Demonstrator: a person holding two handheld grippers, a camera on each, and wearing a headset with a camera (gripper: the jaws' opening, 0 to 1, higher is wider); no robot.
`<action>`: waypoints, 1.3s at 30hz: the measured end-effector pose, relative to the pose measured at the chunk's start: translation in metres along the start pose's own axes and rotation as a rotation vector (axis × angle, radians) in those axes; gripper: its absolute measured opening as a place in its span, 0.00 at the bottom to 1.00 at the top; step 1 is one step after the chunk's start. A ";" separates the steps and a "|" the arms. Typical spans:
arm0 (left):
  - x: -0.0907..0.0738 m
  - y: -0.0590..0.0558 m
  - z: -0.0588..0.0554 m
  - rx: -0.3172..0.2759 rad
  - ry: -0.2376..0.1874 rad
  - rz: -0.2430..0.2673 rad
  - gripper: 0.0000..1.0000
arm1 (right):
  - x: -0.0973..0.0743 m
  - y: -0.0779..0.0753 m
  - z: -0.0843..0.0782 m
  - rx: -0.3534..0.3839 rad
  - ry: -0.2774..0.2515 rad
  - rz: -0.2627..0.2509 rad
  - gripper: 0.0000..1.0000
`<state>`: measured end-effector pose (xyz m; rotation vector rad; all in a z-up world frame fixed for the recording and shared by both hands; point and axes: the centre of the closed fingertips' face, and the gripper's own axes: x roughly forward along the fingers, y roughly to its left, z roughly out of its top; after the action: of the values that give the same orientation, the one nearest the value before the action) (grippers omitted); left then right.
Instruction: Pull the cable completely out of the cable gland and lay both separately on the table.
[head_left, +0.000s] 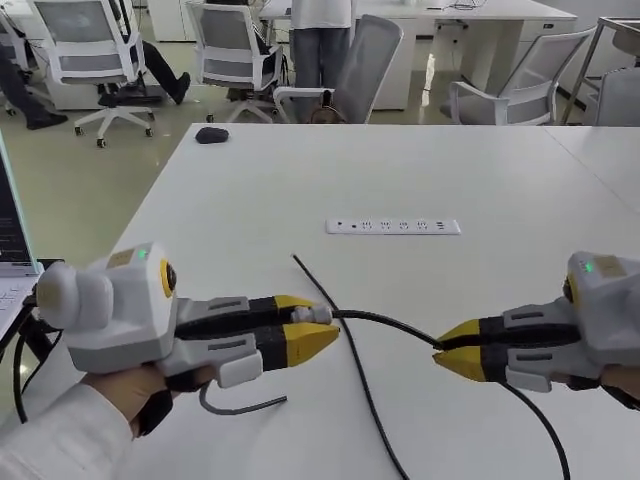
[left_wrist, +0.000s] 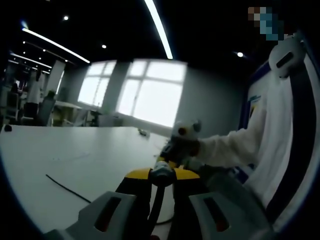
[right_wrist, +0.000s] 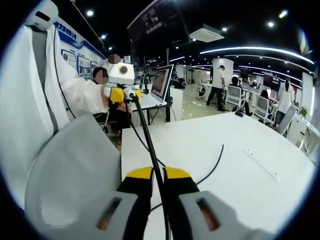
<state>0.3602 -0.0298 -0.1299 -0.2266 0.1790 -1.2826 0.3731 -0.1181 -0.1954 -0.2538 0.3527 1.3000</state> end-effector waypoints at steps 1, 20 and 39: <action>0.001 0.000 -0.001 0.003 0.005 -0.001 0.17 | 0.000 0.001 0.003 -0.006 -0.004 0.001 0.09; 0.020 -0.010 0.000 0.049 0.051 -0.053 0.17 | 0.022 0.034 0.081 -0.197 -0.100 0.113 0.16; 0.022 -0.011 0.000 0.056 0.061 -0.063 0.17 | 0.026 0.036 0.077 -0.174 -0.115 0.147 0.04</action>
<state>0.3560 -0.0539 -0.1272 -0.1469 0.1890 -1.3561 0.3528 -0.0569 -0.1347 -0.3022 0.1626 1.4861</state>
